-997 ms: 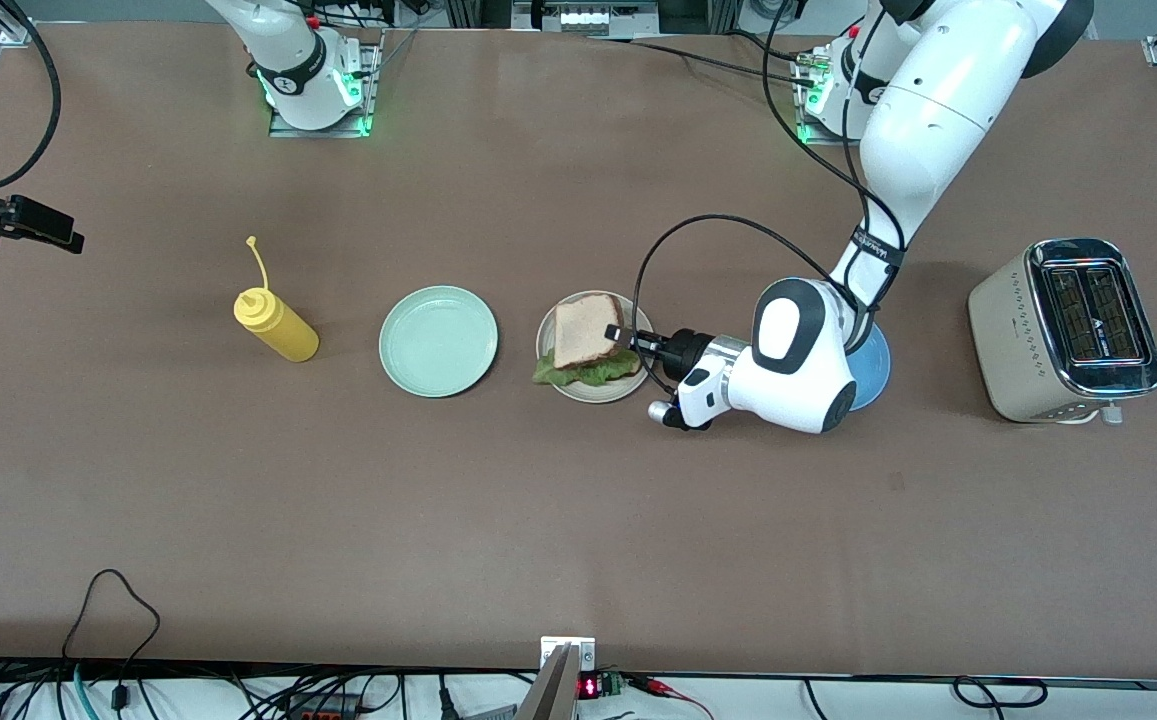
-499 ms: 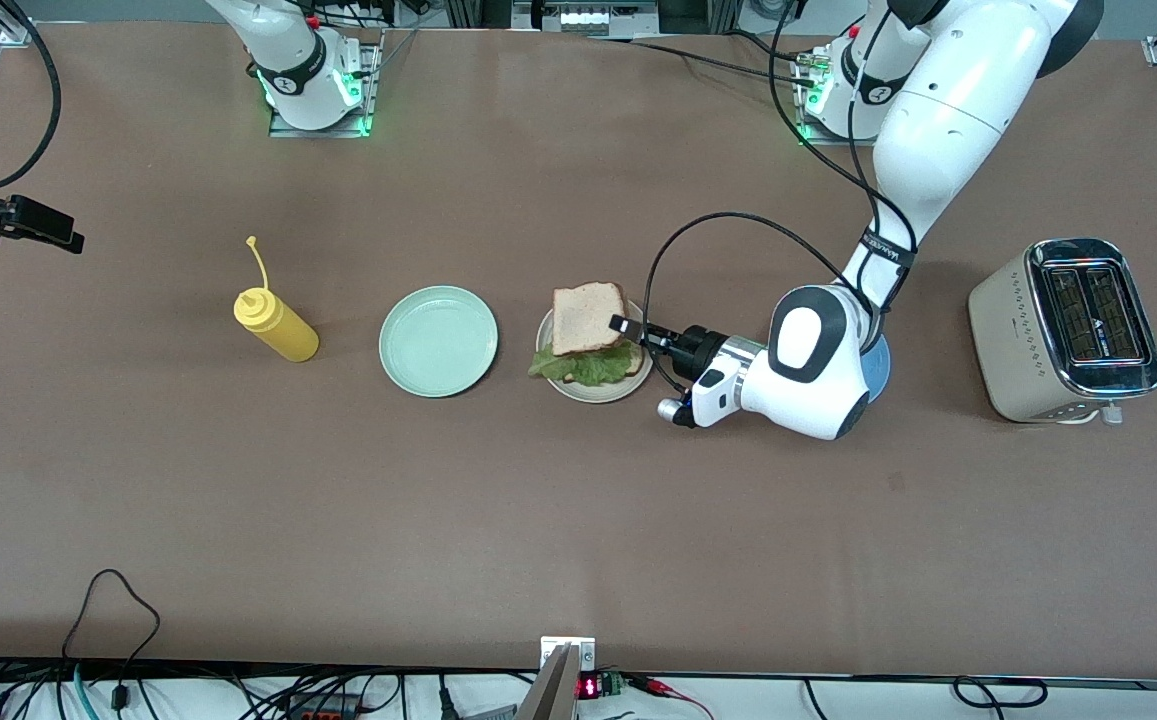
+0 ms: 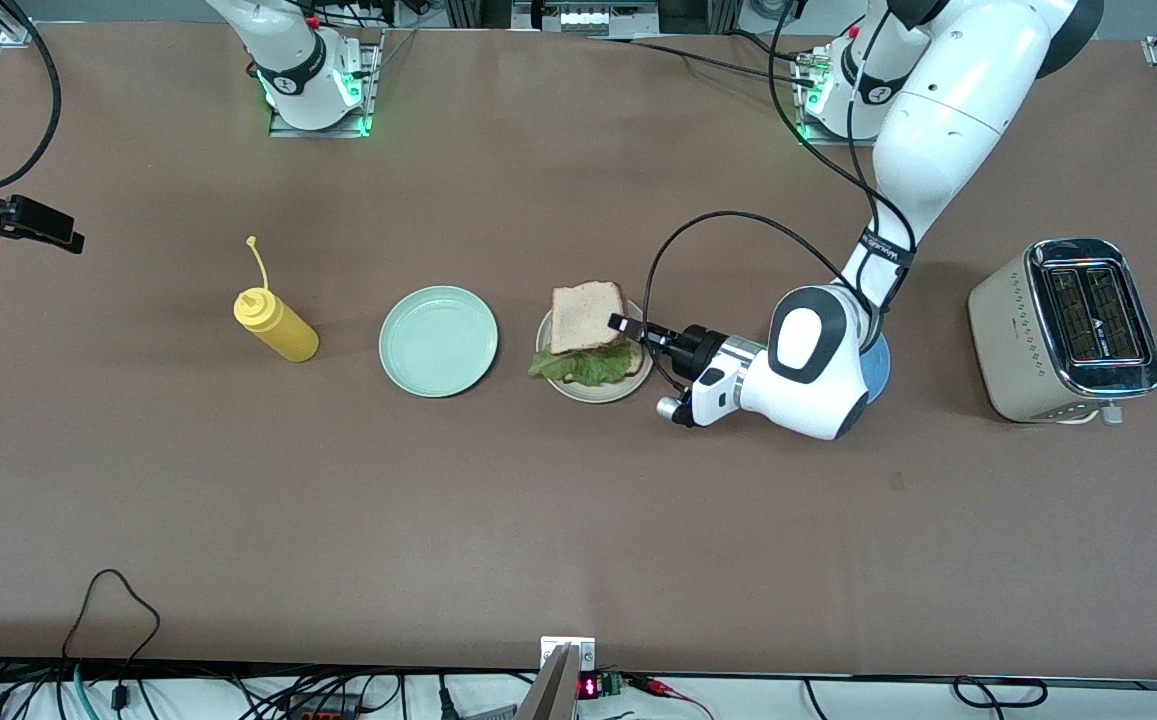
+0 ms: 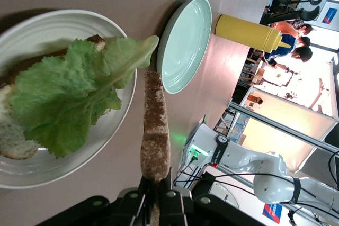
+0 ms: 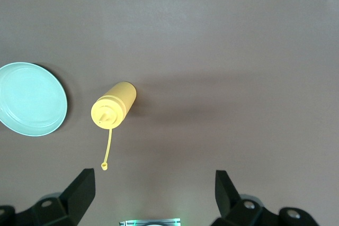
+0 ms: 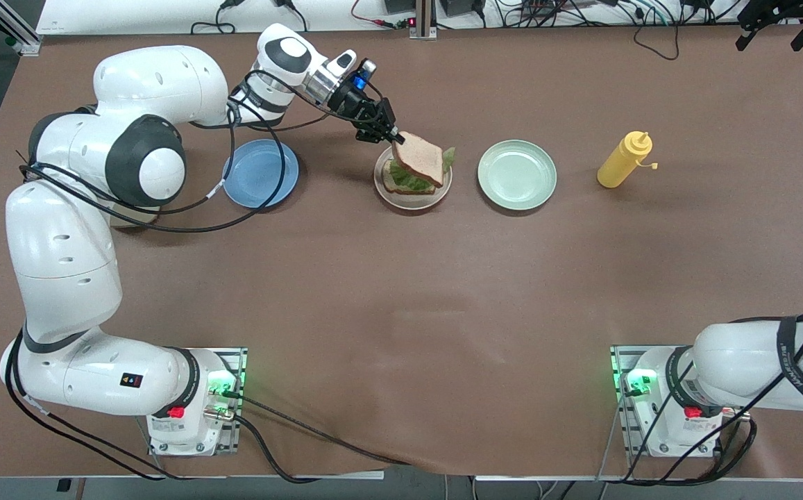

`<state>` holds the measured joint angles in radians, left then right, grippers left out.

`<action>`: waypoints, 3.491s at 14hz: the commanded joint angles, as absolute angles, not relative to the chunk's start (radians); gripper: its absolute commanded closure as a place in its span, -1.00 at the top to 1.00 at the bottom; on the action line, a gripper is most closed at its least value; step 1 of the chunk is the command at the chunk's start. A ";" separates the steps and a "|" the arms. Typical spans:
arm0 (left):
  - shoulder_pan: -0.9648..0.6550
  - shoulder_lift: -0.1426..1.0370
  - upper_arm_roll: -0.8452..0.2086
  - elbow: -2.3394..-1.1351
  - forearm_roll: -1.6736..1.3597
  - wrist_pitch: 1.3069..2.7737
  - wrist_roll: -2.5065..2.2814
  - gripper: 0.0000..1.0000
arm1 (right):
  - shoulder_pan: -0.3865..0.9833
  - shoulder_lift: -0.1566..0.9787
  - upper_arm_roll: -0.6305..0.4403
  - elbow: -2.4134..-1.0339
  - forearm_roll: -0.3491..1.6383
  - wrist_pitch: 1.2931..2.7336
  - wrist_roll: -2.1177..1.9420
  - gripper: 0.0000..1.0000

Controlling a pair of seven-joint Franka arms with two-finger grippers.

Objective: Make sandwich in beige plate with both arms
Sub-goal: 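Lower the toast onto the lettuce and tilt it flat with the left gripper, then open the left gripper and withdraw it toward the toaster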

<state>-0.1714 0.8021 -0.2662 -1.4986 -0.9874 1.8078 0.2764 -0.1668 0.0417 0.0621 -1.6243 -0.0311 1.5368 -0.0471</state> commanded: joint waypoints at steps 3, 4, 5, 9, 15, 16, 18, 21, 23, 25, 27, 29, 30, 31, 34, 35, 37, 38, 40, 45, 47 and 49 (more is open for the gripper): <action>-0.163 0.836 -0.270 -1.503 -1.035 1.807 0.379 -0.99 | -0.169 0.043 0.063 -1.612 -0.017 1.531 -0.055 1.00; -0.163 0.841 -0.270 -1.503 -1.034 1.807 0.390 -0.99 | -0.170 0.043 0.063 -1.612 -0.017 1.529 -0.057 1.00; -0.163 0.842 -0.270 -1.503 -1.034 1.807 0.399 -0.99 | -0.170 0.043 0.063 -1.612 -0.017 1.531 -0.055 1.00; -0.163 0.870 -0.270 -1.503 -1.031 1.831 0.456 -0.99 | -0.170 0.043 0.063 -1.612 -0.017 1.529 -0.057 1.00; -0.140 0.897 -0.268 -1.500 -1.029 1.844 0.514 -0.99 | -0.170 0.043 0.063 -1.612 -0.017 1.529 -0.057 1.00; -0.135 0.897 -0.270 -1.500 -1.029 1.861 0.531 -0.98 | -0.170 0.043 0.063 -1.612 -0.017 1.529 -0.057 1.00; -0.126 0.899 -0.268 -1.502 -1.034 1.876 0.563 -0.90 | -0.170 0.043 0.063 -1.612 -0.017 1.529 -0.057 1.00; -0.121 0.907 -0.268 -1.499 -1.031 1.896 0.563 -0.37 | -0.170 0.043 0.063 -1.612 -0.017 1.529 -0.055 1.00; -0.121 0.905 -0.268 -1.502 -1.035 1.934 0.563 0.82 | -0.170 0.043 0.063 -1.612 -0.017 1.529 -0.057 1.00; -0.120 0.902 -0.268 -1.509 -1.031 1.936 0.565 1.00 | -0.170 0.043 0.063 -1.612 -0.017 1.529 -0.057 1.00; -0.120 0.897 -0.268 -1.511 -1.029 1.931 0.565 1.00 | -0.170 0.043 0.063 -1.612 -0.017 1.529 -0.055 1.00; -0.112 0.893 -0.268 -1.511 -1.022 1.928 0.575 1.00 | -0.170 0.043 0.063 -1.612 -0.017 1.529 -0.055 1.00; -0.104 0.894 -0.268 -1.511 -1.020 1.927 0.600 1.00 | -0.170 0.044 0.063 -1.612 -0.017 1.529 -0.055 1.00; -0.101 0.894 -0.268 -1.512 -1.022 1.927 0.624 1.00 | -0.170 0.043 0.064 -1.612 -0.017 1.529 -0.055 1.00; -0.098 0.842 -0.265 -1.552 -1.020 1.927 0.620 1.00 | -0.170 0.043 0.063 -1.612 -0.017 1.529 -0.057 1.00; -0.098 0.797 -0.247 -1.583 -1.020 1.927 0.615 1.00 | -0.170 0.043 0.063 -1.612 -0.017 1.528 -0.057 1.00; -0.098 0.720 -0.232 -1.647 -1.012 1.927 0.618 1.00 | -0.170 0.043 0.063 -1.612 -0.017 1.526 -0.057 1.00; -0.095 0.683 -0.223 -1.667 -0.984 1.925 0.618 1.00 | -0.170 0.043 0.063 -1.612 -0.017 1.526 -0.057 1.00; -0.084 0.617 -0.212 -1.686 -0.890 1.927 0.614 1.00 | -0.169 0.043 0.063 -1.612 -0.017 1.526 -0.057 1.00; -0.051 0.509 -0.141 -1.687 -0.667 1.869 0.623 1.00 | -0.166 0.043 0.064 -1.612 -0.017 1.526 -0.055 1.00; -0.049 0.477 -0.082 -1.686 -0.605 1.845 0.624 1.00 | -0.163 0.043 0.064 -1.612 -0.017 1.526 -0.055 1.00; -0.057 0.463 -0.020 -1.677 -0.588 1.845 0.623 1.00 | -0.163 0.043 0.064 -1.612 -0.017 1.526 -0.055 1.00</action>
<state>-0.0488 0.5083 -0.0735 -1.6499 -0.6158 1.8555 0.5988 -0.1640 0.0418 0.0643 -1.6243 -0.0311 1.5368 -0.0473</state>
